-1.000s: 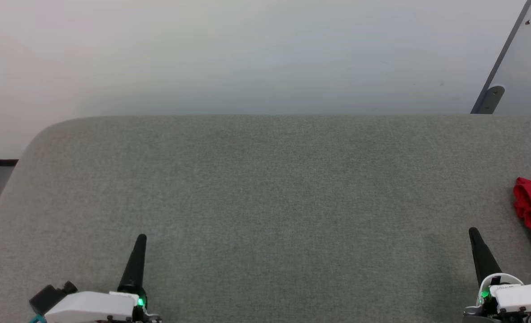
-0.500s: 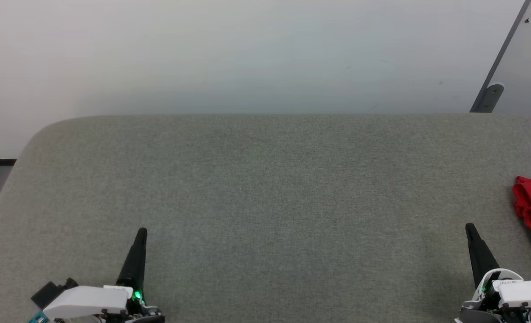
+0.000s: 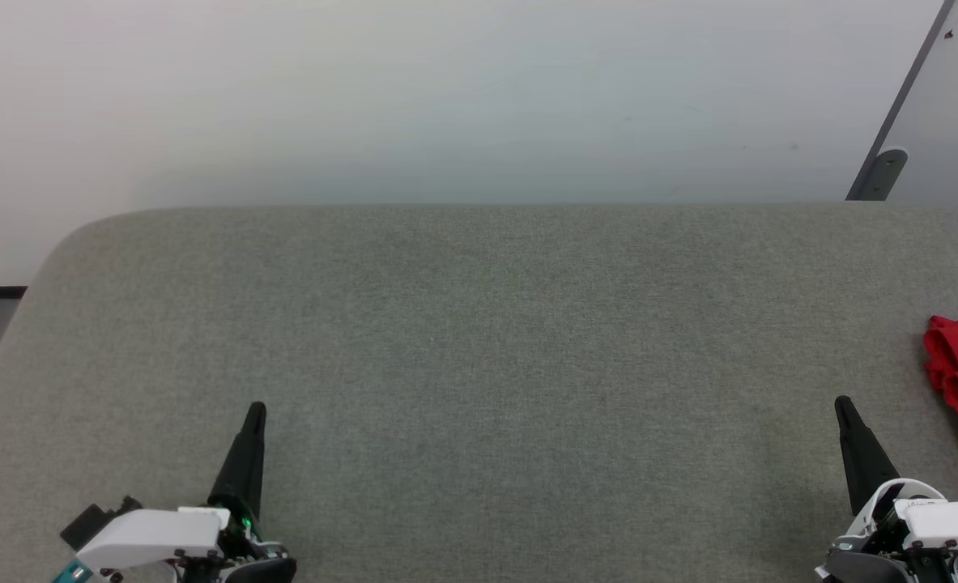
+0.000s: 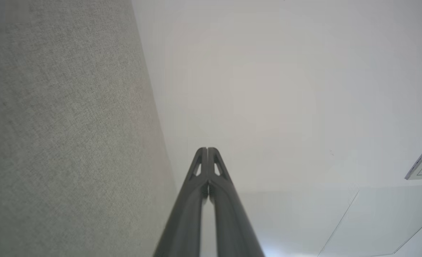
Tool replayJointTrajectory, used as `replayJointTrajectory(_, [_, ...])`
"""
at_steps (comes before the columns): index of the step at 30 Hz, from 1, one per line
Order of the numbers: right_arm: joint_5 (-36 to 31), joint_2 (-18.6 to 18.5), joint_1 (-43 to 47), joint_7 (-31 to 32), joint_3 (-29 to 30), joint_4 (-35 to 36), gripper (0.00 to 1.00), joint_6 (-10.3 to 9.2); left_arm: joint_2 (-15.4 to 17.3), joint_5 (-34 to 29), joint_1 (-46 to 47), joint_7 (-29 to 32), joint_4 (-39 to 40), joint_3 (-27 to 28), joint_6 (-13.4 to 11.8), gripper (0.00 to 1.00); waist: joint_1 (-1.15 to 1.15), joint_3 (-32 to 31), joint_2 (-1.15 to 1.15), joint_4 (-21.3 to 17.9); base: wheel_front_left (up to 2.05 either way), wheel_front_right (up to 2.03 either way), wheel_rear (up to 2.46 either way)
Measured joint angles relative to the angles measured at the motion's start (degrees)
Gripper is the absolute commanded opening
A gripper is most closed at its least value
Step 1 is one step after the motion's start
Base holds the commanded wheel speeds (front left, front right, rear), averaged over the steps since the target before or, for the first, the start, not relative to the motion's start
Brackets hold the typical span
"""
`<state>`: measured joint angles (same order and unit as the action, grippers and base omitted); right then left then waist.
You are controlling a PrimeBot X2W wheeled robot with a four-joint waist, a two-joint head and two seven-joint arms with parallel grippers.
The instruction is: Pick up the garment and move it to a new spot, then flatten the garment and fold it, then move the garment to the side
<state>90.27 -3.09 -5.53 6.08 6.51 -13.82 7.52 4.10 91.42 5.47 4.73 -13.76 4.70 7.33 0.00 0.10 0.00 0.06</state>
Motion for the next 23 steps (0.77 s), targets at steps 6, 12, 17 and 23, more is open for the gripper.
replayJointTrajectory(6, [2.0,0.1,-0.3,0.5,0.1,-0.3,0.0,0.0,-0.1,2.1,0.4,0.6,-0.2,0.2,0.0,0.0,0.0,0.1,0.0,-0.1,0.0,0.0,0.0])
replayJointTrajectory(12, [2.0,0.1,-0.7,0.5,0.1,-0.3,0.0,0.0,-0.2,2.2,0.4,0.7,-0.3,0.4,0.0,0.0,0.0,0.1,0.0,-0.1,0.0,0.0,0.0])
replayJointTrajectory(17, [2.0,0.1,-0.7,0.5,0.1,-0.3,0.0,0.0,-0.2,2.1,0.4,0.8,-0.3,0.5,0.0,0.0,0.0,0.1,0.0,-0.1,0.0,0.0,0.0])
replayJointTrajectory(23, [2.0,0.1,-0.7,0.5,0.1,-0.3,0.0,0.0,-0.3,2.1,0.4,0.8,-0.3,0.6,0.0,0.0,0.0,0.1,0.0,-0.1,0.0,0.0,0.0])
